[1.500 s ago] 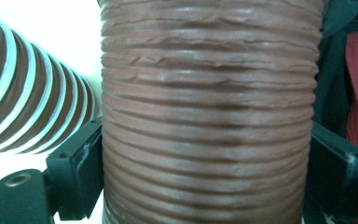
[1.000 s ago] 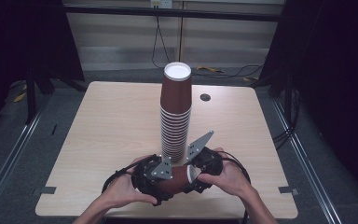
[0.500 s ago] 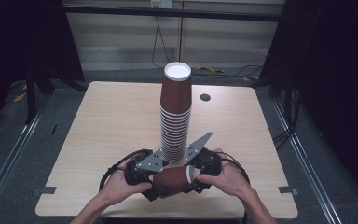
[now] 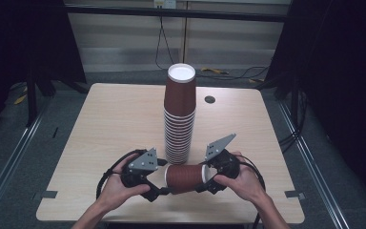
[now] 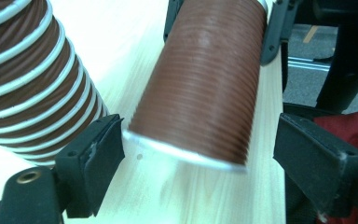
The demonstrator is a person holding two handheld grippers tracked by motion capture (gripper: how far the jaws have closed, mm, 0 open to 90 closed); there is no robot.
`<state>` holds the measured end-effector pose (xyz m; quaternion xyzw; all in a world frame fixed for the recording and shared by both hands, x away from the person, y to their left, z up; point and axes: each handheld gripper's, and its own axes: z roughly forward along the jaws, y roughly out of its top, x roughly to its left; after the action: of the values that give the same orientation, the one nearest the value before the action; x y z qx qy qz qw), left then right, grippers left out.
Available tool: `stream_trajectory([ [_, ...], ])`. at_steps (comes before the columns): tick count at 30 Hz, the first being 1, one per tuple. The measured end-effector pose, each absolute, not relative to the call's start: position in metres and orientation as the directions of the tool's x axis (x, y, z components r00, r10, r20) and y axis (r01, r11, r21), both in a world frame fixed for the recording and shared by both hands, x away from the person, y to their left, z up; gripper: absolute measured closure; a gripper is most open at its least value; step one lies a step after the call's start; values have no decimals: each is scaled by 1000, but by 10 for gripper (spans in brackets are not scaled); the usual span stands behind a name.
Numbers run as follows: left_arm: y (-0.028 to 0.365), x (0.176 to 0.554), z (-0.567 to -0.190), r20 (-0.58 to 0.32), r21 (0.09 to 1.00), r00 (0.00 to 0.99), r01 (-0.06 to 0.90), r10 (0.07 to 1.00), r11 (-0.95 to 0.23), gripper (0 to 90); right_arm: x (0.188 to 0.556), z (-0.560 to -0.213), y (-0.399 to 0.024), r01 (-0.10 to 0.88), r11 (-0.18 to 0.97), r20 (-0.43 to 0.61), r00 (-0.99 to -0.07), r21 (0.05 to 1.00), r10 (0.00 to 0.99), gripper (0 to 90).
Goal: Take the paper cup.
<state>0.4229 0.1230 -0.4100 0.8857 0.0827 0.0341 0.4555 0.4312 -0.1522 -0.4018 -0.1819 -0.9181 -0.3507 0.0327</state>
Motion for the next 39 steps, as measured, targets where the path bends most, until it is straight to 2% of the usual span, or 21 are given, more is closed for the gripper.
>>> stream_trajectory([
  [7, 132, 426, -411, -16, 831, 971, 146, 238, -536, 156, 430, -407, -162, 376, 631, 189, -920, 678, 345, 231],
  [15, 136, 428, -416, -34, 839, 969, 160, 244, -520, 157, 432, -413, -173, 397, 545, 218, -906, 738, 364, 232],
  [39, 142, 424, -410, -35, 881, 967, 149, 252, -449, 156, 416, -417, -178, 353, 368, 225, -910, 860, 347, 233],
])
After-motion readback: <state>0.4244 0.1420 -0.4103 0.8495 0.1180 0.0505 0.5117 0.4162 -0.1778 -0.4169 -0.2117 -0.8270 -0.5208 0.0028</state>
